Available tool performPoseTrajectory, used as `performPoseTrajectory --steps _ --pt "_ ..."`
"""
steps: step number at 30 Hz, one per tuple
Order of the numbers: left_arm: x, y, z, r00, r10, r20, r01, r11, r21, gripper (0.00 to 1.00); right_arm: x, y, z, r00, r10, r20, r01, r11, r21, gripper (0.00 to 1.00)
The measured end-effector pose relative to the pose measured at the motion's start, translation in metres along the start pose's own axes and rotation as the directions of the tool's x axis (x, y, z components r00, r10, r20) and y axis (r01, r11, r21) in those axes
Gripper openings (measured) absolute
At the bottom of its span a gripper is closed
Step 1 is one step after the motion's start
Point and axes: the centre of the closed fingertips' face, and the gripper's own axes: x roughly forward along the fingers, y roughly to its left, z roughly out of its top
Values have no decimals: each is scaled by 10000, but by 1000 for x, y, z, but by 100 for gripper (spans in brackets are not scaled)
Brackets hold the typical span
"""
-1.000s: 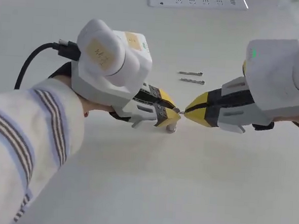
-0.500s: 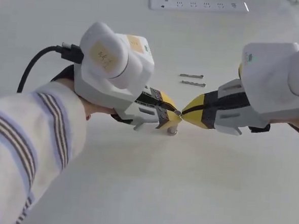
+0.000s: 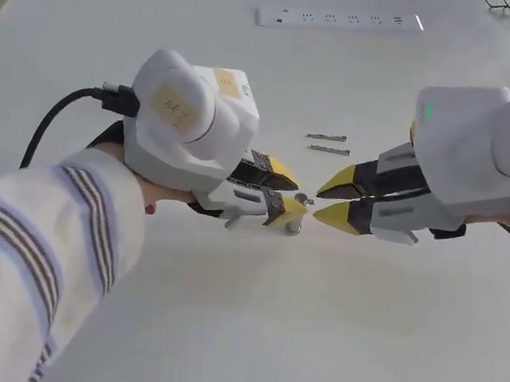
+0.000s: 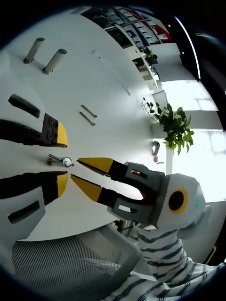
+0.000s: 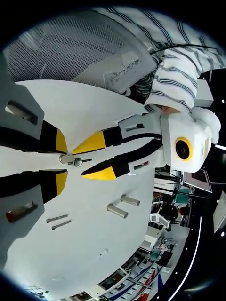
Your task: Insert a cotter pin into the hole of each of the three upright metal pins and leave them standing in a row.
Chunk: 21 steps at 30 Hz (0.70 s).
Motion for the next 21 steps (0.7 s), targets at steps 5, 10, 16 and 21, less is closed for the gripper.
performPoseTrajectory --steps 5,10,16,21 --pt "-14 2 -2 9982 428 423 -403 9974 -590 32 -2 0 1 9999 -105 -26 105 9999 80 8" --pt "-26 -1 -7 9939 754 809 -653 9905 -1211 45 -2 0 5 9998 -172 65 170 9996 229 9" --pt "-36 -6 -15 9862 1128 1213 -890 9785 -1860 70 0 -1 6 9997 -260 -8 260 9989 385 12" --pt "-41 -9 -22 9754 1487 1624 -1017 9584 -2668 82 3 0 6 9997 -221 -128 226 9989 422 12"
